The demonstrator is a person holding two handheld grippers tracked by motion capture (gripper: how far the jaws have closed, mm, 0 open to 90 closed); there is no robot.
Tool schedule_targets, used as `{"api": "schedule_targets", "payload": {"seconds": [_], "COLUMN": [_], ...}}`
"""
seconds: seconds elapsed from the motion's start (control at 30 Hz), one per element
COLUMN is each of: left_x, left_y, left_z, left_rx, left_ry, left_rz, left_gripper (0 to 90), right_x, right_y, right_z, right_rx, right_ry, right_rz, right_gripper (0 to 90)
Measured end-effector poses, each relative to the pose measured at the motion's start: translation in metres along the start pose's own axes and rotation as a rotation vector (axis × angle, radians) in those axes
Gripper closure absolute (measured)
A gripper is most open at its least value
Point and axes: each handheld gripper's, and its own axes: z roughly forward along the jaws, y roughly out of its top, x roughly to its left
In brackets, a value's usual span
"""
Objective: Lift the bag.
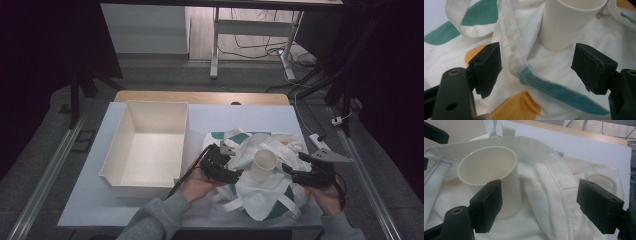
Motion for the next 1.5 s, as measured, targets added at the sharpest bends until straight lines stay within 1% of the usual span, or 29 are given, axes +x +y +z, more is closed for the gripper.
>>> {"api": "schedule_targets", "payload": {"seconds": [0.13, 0.23, 0.3, 0.4, 0.43, 0.5, 0.53, 0.57, 0.6, 0.67, 0.7, 0.77, 0.9, 1.03, 1.07, 1.1, 1.13, 1.17, 1.23, 1.33, 1.5], "left_x": [0.003, 0.004, 0.005, 0.005, 0.005, 0.004, 0.004, 0.004, 0.004, 0.004, 0.004, 0.003, 0.003, 0.003, 0.003, 0.003, 0.003, 0.003, 0.003, 0.002, 0.001], "left_y": [-0.002, -0.004, -0.006, -0.007, -0.007, -0.008, -0.008, -0.008, -0.008, -0.008, -0.008, -0.008, -0.008, -0.008, -0.008, -0.009, -0.009, -0.009, -0.009, -0.008, -0.007], "left_z": [0.006, 0.010, 0.012, 0.012, 0.012, 0.013, 0.012, 0.012, 0.012, 0.011, 0.011, 0.010, 0.008, 0.008, 0.008, 0.008, 0.008, 0.008, 0.008, 0.007, 0.002], "left_rx": [0.021, 0.028, 0.037, 0.041, 0.046, 0.051, 0.050, 0.052, 0.053, 0.052, 0.048, 0.046, 0.044, 0.044, 0.045, 0.045, 0.045, 0.044, 0.042, 0.037, 0.023], "left_ry": [0.006, -0.011, -0.006, 0.017, 0.018, 0.019, 0.021, 0.022, 0.022, 0.017, 0.014, 0.007, 0.004, 0.003, 0.003, 0.004, 0.004, 0.004, 0.001, -0.004, -0.020], "left_rz": [-0.013, -0.015, -0.010, -0.008, -0.007, -0.001, -0.001, 0.001, 0.002, 0.003, 0.002, 0.008, 0.009, 0.012, 0.013, 0.013, 0.013, 0.015, 0.017, 0.016, 0.015], "left_gripper": [31.1, 40.4, 47.8, 63.0, 66.3, 69.0, 70.6, 72.1, 73.3, 74.5, 75.0, 75.6, 76.1, 76.4, 76.5, 76.6, 76.7, 76.8, 77.0, 77.4, 78.7], "right_x": [-0.001, -0.003, -0.005, -0.008, -0.009, -0.012, -0.013, -0.014, -0.015, -0.016, -0.016, -0.017, -0.021, -0.023, -0.024, -0.023, -0.023, -0.023, -0.024, -0.024, -0.025], "right_y": [0.001, 0.000, 0.000, -0.001, -0.002, -0.003, -0.005, -0.006, -0.008, -0.011, -0.012, -0.014, -0.016, -0.020, -0.020, -0.021, -0.022, -0.023, -0.024, -0.022, -0.017], "right_z": [-0.002, -0.003, -0.003, -0.003, -0.003, -0.002, -0.002, -0.002, -0.002, -0.001, 0.001, 0.003, 0.005, 0.008, 0.008, 0.009, 0.010, 0.010, 0.010, 0.007, 0.001], "right_rx": [0.012, 0.041, 0.072, 0.113, 0.134, 0.185, 0.206, 0.214, 0.222, 0.249, 0.275, 0.325, 0.357, 0.394, 0.395, 0.398, 0.404, 0.411, 0.407, 0.395, 0.362], "right_ry": [-0.015, -0.041, -0.063, -0.086, -0.094, -0.108, -0.124, -0.138, -0.131, -0.106, -0.104, -0.121, -0.150, -0.155, -0.156, -0.153, -0.162, -0.168, -0.153, -0.143, -0.127], "right_rz": [-0.003, -0.012, -0.007, -0.009, -0.009, -0.008, -0.010, -0.017, -0.019, -0.011, -0.009, -0.002, 0.022, 0.050, 0.051, 0.046, 0.031, 0.016, 0.018, 0.015, -0.005], "right_gripper": [20.6, 21.0, 21.7, 24.0, 25.1, 27.9, 29.8, 32.4, 35.0, 40.4, 42.1, 44.6, 51.3, 55.3, 58.6, 64.0, 71.0, 75.3, 80.8, 84.2, 85.3]}}
